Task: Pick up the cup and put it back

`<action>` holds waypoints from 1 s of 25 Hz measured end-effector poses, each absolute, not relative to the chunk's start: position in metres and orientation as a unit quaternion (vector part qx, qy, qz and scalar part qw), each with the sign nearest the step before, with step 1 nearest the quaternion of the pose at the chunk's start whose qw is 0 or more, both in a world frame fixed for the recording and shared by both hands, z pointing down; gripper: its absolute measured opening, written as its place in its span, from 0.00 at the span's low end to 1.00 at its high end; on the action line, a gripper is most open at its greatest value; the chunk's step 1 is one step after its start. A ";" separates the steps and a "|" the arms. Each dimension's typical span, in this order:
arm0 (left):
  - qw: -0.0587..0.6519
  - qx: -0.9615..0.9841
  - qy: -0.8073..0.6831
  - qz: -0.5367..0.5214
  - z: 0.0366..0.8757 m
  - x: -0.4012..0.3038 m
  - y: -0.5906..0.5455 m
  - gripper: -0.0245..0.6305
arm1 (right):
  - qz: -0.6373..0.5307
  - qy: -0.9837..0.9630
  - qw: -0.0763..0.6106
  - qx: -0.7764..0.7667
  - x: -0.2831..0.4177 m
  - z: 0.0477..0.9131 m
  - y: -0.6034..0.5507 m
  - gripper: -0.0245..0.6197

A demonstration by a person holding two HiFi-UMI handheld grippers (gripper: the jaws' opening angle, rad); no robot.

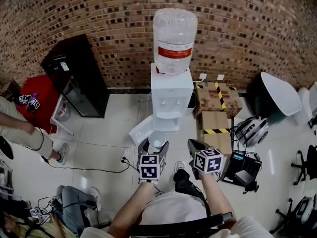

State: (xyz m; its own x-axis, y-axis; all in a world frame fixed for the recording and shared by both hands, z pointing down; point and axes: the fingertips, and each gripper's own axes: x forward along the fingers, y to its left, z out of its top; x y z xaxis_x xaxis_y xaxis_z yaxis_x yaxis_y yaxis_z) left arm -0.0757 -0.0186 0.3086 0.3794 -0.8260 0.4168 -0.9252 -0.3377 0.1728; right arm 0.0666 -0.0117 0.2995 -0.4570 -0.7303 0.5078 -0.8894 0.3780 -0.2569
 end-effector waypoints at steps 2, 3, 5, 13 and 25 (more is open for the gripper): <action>0.193 0.808 -0.543 0.123 0.306 -0.078 -0.020 0.56 | 0.251 -0.816 0.156 0.496 0.064 0.298 -0.013 0.06; 0.192 0.809 -0.543 0.120 0.305 -0.079 -0.021 0.56 | 0.250 -0.816 0.156 0.497 0.064 0.298 -0.013 0.06; 0.192 0.809 -0.544 0.114 0.303 -0.080 -0.023 0.56 | 0.249 -0.817 0.155 0.496 0.063 0.297 -0.015 0.06; 0.188 0.810 -0.544 0.110 0.297 -0.083 -0.022 0.56 | 0.241 -0.826 0.150 0.488 0.053 0.287 -0.013 0.06; 0.191 0.803 -0.556 0.100 0.295 -0.093 -0.022 0.56 | 0.235 -0.830 0.153 0.482 0.046 0.286 -0.014 0.06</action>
State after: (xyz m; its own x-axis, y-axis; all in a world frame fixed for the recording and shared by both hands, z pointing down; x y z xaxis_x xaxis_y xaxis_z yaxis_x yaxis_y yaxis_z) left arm -0.0930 -0.0222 0.2948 0.3620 -0.8548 0.3718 -0.9307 -0.3092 0.1953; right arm 0.0463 -0.0141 0.2861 -0.4891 -0.7282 0.4802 -0.8718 0.4250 -0.2436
